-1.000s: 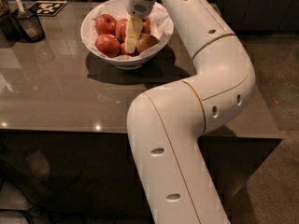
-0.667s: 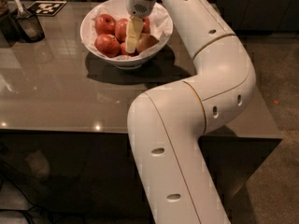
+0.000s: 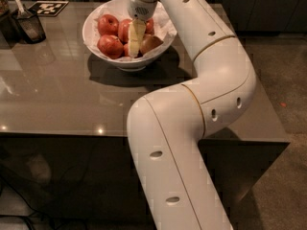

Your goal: Pick apple from white bowl

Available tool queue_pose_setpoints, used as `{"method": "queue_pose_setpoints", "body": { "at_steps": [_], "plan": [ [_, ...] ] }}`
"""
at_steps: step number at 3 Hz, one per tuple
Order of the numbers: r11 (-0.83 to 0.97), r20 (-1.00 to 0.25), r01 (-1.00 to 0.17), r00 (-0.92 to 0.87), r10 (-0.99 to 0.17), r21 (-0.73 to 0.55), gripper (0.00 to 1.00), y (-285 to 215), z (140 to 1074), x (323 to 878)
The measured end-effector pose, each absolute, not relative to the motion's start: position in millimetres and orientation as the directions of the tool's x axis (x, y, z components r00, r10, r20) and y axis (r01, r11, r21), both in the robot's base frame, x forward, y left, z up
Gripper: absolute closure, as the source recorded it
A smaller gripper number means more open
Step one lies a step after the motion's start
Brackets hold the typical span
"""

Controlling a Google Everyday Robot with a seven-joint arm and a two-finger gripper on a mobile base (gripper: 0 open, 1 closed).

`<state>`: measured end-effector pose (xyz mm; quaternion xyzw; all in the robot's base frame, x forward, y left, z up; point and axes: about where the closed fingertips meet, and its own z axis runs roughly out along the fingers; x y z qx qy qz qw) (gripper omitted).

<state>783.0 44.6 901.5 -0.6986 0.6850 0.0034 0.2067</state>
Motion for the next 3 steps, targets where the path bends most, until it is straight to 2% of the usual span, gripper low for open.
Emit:
{"method": "queue_pose_setpoints", "body": {
  "at_steps": [2,3],
  "plan": [
    [0.002,-0.297,-0.976,0.065,-0.953,-0.22,0.0,54.6,877.0,778.7],
    [0.002,-0.297,-0.976,0.065,-0.953,-0.22,0.19,54.9,879.2,777.8]
  ]
}}
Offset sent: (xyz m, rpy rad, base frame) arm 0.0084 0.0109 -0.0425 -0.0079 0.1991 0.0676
